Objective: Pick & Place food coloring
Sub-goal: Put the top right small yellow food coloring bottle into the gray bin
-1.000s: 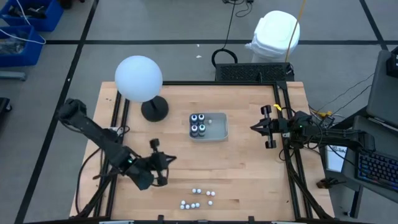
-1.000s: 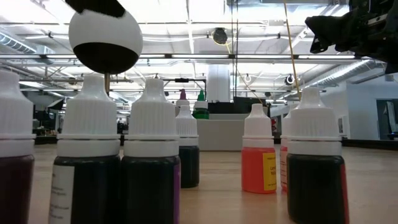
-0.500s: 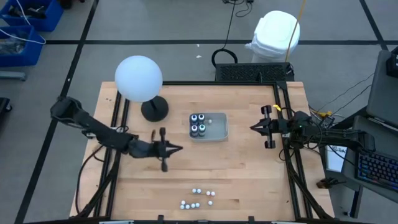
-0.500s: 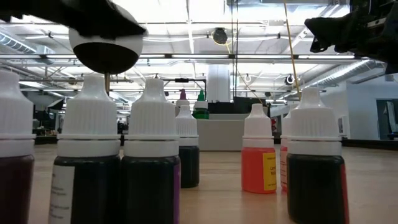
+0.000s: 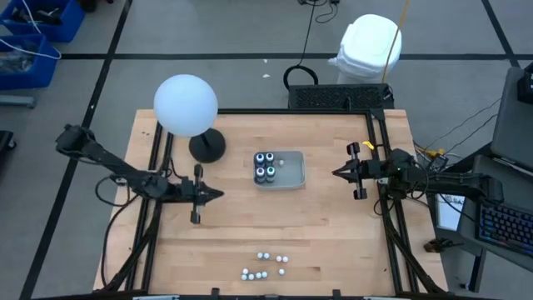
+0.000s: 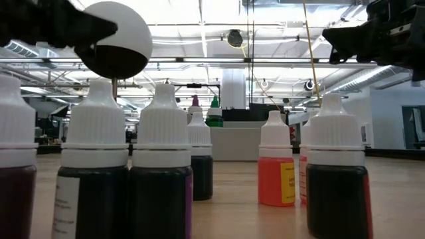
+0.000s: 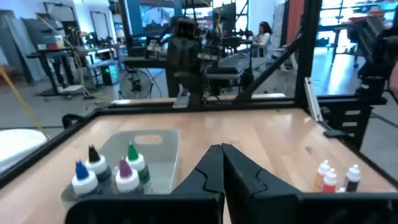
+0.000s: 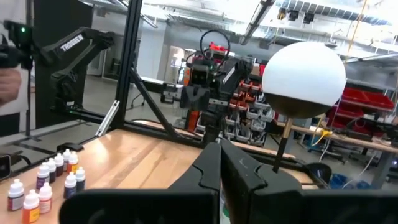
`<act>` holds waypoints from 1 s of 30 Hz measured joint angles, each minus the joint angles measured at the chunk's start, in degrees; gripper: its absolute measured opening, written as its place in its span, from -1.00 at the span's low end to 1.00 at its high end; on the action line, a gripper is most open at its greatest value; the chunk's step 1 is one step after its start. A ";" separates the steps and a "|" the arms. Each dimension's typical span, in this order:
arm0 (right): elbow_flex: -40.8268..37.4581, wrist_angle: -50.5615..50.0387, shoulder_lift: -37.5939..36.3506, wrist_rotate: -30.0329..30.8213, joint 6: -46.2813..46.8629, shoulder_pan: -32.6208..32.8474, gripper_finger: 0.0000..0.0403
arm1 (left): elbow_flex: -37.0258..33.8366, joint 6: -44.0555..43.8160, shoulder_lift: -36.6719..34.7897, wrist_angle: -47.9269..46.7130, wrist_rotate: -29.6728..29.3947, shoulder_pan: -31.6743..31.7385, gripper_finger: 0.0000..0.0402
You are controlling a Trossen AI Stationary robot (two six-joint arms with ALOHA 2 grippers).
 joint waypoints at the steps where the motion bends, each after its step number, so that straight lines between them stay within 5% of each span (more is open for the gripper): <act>1: 0.00 0.03 0.04 0.03 0.24 0.00 -1.00 | -1.05 0.37 1.42 2.82 -1.23 -0.59 -0.99; 6: 0.00 0.20 0.15 0.09 0.39 0.00 -1.00 | -3.39 3.71 7.62 12.61 -2.67 -2.06 -0.99; 15: 0.56 0.21 0.63 -0.04 8.30 0.65 -1.00 | -3.18 4.75 9.88 11.88 -2.67 -2.25 -0.86; 19: 4.73 -7.59 2.58 0.76 9.76 6.05 -1.00 | -3.18 8.35 9.86 11.98 -2.68 -2.21 -0.85; 24: 14.34 -14.31 10.44 14.84 8.18 19.70 -1.00 | -3.16 8.96 9.86 12.25 -2.65 -1.73 -0.90; 30: 28.53 -23.65 29.61 31.61 8.63 37.39 -1.00 | -3.05 8.80 9.86 16.62 -3.06 0.78 -0.98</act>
